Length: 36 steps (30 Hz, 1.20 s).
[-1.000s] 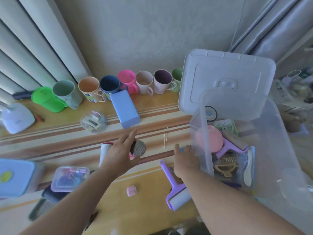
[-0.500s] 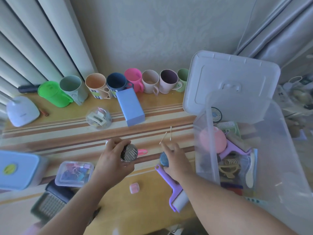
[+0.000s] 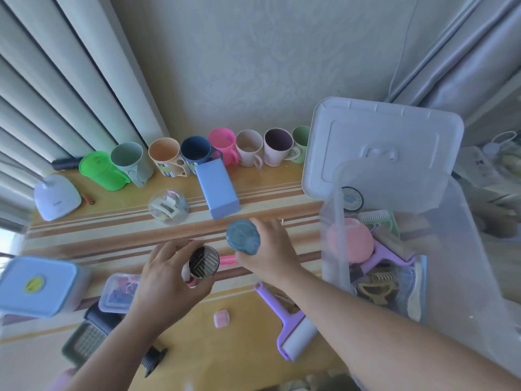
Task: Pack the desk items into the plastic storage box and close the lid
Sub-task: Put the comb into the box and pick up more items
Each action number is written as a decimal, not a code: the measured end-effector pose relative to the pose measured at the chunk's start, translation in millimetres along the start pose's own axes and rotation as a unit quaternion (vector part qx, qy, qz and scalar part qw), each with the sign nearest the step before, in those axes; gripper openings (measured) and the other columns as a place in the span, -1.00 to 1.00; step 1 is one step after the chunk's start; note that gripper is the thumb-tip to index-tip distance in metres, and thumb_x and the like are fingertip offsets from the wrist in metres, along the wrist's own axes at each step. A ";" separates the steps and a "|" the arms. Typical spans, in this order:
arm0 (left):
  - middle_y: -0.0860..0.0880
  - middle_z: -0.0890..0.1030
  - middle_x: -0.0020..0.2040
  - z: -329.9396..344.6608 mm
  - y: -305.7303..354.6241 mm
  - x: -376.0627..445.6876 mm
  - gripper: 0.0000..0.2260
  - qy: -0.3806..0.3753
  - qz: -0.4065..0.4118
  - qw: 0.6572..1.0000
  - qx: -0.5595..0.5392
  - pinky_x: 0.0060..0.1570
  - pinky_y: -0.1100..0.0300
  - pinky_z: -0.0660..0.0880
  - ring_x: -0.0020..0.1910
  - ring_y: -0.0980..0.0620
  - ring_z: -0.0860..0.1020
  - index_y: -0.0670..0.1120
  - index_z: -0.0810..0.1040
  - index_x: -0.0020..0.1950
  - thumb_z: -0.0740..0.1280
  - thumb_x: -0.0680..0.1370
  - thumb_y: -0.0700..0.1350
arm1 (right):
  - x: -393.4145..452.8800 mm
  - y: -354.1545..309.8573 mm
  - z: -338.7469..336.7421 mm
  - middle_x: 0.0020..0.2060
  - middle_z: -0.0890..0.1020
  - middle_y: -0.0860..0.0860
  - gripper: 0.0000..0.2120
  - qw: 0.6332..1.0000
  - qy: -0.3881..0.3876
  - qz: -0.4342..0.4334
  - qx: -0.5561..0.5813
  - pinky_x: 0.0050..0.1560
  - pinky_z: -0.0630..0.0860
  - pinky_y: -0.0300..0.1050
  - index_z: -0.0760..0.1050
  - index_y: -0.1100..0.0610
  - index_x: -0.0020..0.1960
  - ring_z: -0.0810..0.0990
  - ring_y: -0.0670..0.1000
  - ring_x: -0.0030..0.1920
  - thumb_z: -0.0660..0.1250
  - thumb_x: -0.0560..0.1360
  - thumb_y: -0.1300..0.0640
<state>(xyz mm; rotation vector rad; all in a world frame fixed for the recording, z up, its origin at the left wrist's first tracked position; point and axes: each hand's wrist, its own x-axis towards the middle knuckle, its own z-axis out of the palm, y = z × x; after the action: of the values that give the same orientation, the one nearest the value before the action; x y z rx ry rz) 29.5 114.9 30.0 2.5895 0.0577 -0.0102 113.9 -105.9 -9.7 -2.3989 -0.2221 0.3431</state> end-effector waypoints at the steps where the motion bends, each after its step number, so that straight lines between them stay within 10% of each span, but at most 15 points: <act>1: 0.04 0.60 0.16 -5.0 8.2 1.3 -0.38 0.014 0.003 1.000 -0.005 0.17 -0.03 0.49 0.18 -0.10 0.51 -0.02 0.63 0.33 0.36 0.35 0.25 | -1.2 -9.7 -18.4 0.04 0.44 -0.04 -0.43 0.999 0.017 -0.046 0.006 0.06 0.53 -0.05 0.47 -0.07 0.30 0.44 -0.01 0.10 0.51 0.33 -0.10; 8: 0.07 0.56 0.11 0.4 104.4 26.5 -0.37 0.001 0.069 0.998 -0.017 0.22 0.09 0.34 0.18 -0.07 0.48 0.06 0.59 0.37 0.34 0.37 0.31 | -57.2 43.3 -176.3 0.10 0.47 -0.02 -0.26 0.974 0.128 -0.151 -0.113 0.12 0.50 -0.09 0.41 0.00 0.47 0.49 0.03 0.14 0.49 0.36 -0.20; 14: -0.04 0.56 0.07 65.1 217.2 45.8 -0.41 -0.048 0.213 0.976 -0.017 0.14 -0.06 0.48 0.08 -0.14 0.52 0.02 0.63 0.35 0.42 0.38 0.26 | -136.1 177.9 -255.4 0.17 0.48 0.05 -0.26 0.975 0.046 0.103 -0.190 0.22 0.48 0.01 0.43 0.05 0.48 0.50 0.16 0.24 0.52 0.37 -0.15; 18: -0.03 0.59 0.13 122.9 273.7 43.4 -0.42 -0.139 0.290 0.942 0.091 0.12 -0.03 0.50 0.16 -0.16 0.52 0.10 0.57 0.37 0.41 0.39 0.26 | -180.3 223.3 -231.9 0.25 0.43 0.02 -0.26 0.955 -0.112 0.102 -0.254 0.18 0.52 0.05 0.35 -0.05 0.52 0.46 0.16 0.25 0.48 0.38 -0.09; 24: -0.09 0.45 0.30 200.1 298.2 26.8 -0.56 -0.325 0.224 0.874 0.283 0.20 -0.04 0.46 0.25 -0.19 0.47 0.06 0.41 0.41 0.35 0.53 0.02 | -175.8 225.6 -187.6 0.48 0.35 0.11 -0.34 0.909 -0.210 0.132 -0.335 0.28 0.39 0.18 0.35 0.01 0.48 0.41 0.28 0.39 0.45 0.44 0.30; 36: -0.15 0.56 0.28 215.7 294.5 8.5 -0.66 -0.418 0.114 0.846 0.310 0.09 -0.08 0.57 0.21 -0.24 0.60 -0.14 0.50 0.39 0.30 0.61 -0.27 | -161.6 244.3 -168.9 0.51 0.37 0.01 -0.28 0.909 -0.193 0.121 -0.348 0.26 0.36 0.14 0.32 -0.08 0.52 0.37 0.19 0.44 0.55 0.45 0.09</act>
<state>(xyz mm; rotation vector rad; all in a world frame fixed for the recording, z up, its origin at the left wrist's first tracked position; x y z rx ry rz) 51.7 -248.4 0.4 2.9366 -0.6729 -1.2428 28.0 -432.7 -19.6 -3.0501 -0.2538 1.0025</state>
